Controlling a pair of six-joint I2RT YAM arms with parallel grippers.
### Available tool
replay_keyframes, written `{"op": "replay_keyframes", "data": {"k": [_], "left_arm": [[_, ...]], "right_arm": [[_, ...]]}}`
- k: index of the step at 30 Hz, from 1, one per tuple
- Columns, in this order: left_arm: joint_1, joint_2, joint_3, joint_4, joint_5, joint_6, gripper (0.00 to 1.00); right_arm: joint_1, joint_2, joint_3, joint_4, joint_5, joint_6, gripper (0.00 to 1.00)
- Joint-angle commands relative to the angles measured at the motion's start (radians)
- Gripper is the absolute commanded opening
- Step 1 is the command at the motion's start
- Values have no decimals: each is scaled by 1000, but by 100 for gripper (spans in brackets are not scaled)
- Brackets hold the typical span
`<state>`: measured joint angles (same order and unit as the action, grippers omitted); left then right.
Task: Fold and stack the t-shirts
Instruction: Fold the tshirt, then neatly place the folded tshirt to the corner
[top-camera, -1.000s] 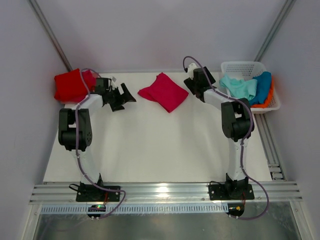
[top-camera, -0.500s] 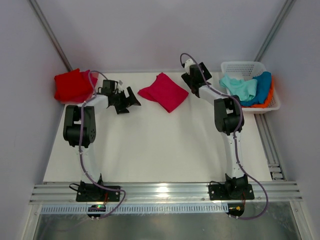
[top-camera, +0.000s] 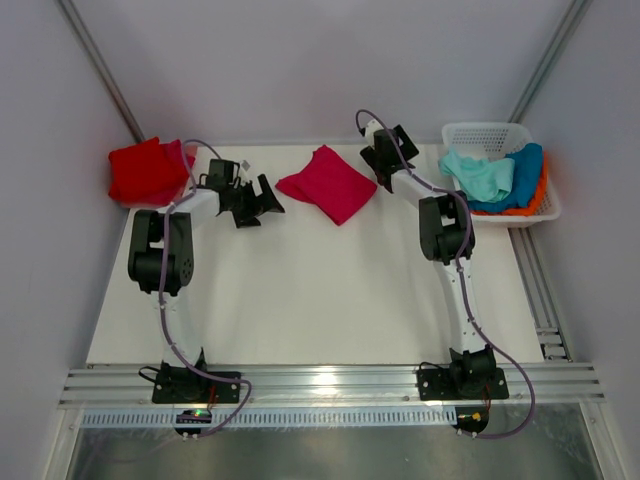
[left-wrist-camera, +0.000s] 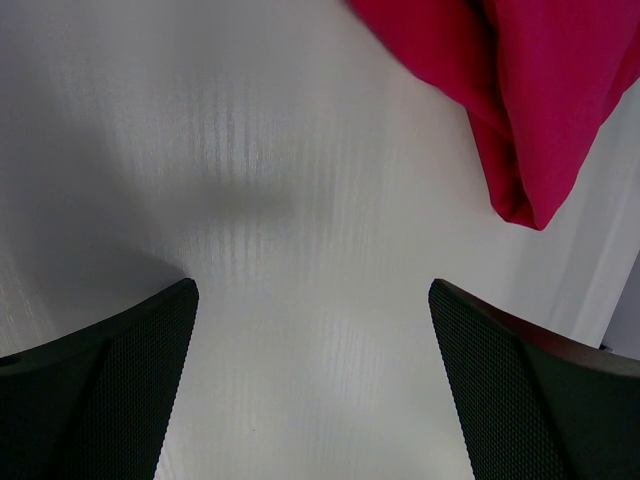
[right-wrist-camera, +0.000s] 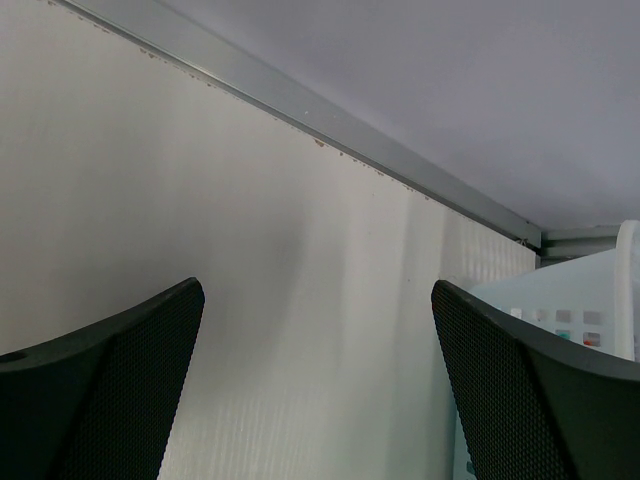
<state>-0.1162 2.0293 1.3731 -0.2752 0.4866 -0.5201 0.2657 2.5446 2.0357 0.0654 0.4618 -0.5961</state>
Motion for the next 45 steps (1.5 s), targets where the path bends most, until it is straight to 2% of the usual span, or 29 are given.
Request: {"op": "replay_keyframes", "data": {"k": [1,6,16,37,45], "left_arm": [[-4,-21,43,-1,-8,17,99],[-3,-26,43,-2,-11,20,99],[-5,-47,37,-16,-6,32,99],[-3,-24,73,-62,7,48,99],[-3,-4,84,-67,21,42,99]], "right_arm": [[10,-1,57,-16,14,-22,99],[40,-14,21,-6,11,-77,99],[89,-30,1,-29,2,-79,99],[92,12,17,2,35,-119,99],[92,6,3,-59,35,-116,99]]}}
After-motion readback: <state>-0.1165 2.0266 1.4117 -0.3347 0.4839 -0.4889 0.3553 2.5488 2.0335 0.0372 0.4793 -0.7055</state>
